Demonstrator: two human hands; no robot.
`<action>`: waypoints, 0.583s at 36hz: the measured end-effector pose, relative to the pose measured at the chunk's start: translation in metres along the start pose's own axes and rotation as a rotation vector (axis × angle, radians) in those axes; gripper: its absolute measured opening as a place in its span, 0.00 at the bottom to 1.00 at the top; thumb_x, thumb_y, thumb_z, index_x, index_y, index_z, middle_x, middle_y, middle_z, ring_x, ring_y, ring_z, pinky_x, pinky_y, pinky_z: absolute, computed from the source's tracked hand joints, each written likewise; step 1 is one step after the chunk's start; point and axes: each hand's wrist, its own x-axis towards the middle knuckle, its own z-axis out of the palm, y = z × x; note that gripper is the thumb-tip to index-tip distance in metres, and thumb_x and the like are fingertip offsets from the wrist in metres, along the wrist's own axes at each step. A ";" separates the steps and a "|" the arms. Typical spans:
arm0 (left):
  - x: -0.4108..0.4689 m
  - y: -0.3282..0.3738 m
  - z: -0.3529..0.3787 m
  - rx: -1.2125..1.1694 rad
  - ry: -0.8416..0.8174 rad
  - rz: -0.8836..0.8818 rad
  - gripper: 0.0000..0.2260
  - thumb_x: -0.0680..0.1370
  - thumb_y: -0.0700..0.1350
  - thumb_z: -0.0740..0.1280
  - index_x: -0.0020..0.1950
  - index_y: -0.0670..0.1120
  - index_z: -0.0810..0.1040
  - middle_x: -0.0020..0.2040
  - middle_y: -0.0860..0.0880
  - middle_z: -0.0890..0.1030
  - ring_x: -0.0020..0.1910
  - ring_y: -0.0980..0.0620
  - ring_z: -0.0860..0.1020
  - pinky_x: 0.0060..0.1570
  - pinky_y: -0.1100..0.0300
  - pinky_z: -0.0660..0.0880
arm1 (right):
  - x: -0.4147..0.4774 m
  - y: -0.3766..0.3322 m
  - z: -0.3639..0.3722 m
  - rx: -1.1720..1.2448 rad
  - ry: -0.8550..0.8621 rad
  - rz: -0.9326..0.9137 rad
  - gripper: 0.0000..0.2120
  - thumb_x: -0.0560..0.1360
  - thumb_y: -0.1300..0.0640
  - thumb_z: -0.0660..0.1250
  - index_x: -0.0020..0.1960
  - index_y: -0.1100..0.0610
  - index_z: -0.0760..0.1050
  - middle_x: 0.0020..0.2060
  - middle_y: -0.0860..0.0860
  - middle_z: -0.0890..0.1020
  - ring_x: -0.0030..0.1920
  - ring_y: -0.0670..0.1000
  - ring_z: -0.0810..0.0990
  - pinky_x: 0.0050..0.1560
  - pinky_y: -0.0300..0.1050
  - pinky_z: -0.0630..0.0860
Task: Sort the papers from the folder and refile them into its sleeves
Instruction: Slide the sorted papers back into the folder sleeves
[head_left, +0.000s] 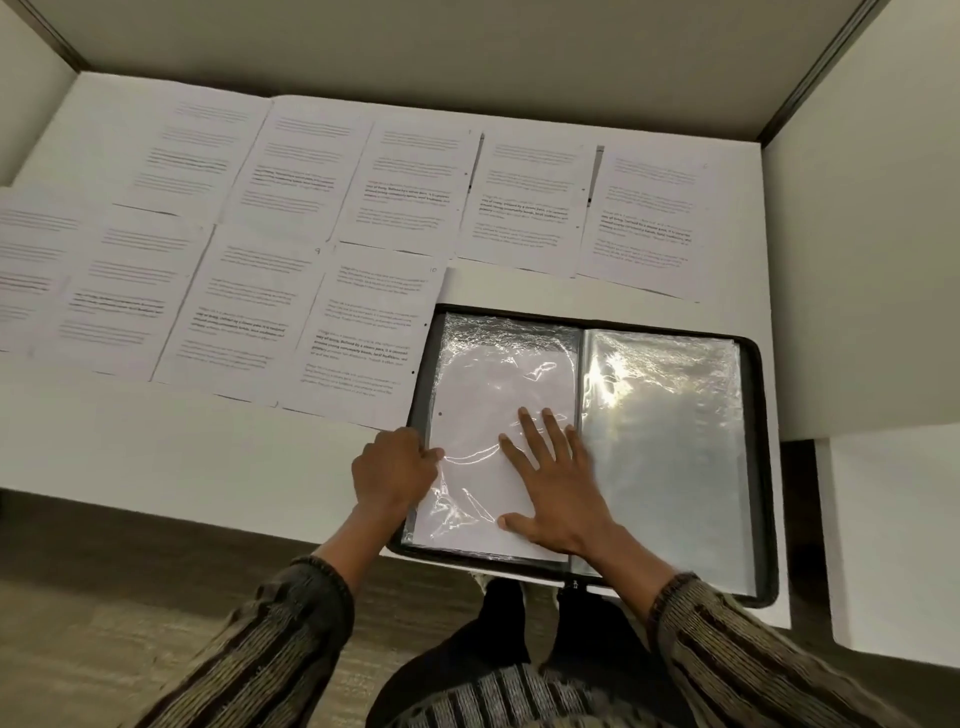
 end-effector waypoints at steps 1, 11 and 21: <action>0.000 0.003 -0.001 0.041 -0.004 0.001 0.18 0.81 0.62 0.68 0.45 0.49 0.78 0.43 0.50 0.81 0.45 0.45 0.81 0.44 0.54 0.73 | -0.001 -0.001 0.001 -0.003 0.004 0.002 0.54 0.71 0.24 0.63 0.86 0.45 0.43 0.83 0.53 0.31 0.81 0.60 0.28 0.81 0.68 0.41; -0.009 0.010 -0.006 0.237 0.087 0.052 0.15 0.83 0.61 0.67 0.54 0.49 0.76 0.47 0.50 0.84 0.46 0.46 0.84 0.39 0.56 0.69 | -0.001 0.001 -0.004 -0.012 -0.047 -0.017 0.56 0.70 0.24 0.63 0.85 0.45 0.38 0.82 0.53 0.29 0.81 0.60 0.27 0.81 0.68 0.39; -0.018 0.026 -0.008 0.272 -0.005 0.108 0.16 0.84 0.58 0.65 0.63 0.47 0.78 0.57 0.47 0.83 0.57 0.44 0.82 0.52 0.53 0.76 | 0.005 0.011 -0.033 0.145 -0.099 -0.010 0.42 0.76 0.30 0.64 0.83 0.47 0.58 0.85 0.54 0.47 0.84 0.59 0.44 0.82 0.64 0.50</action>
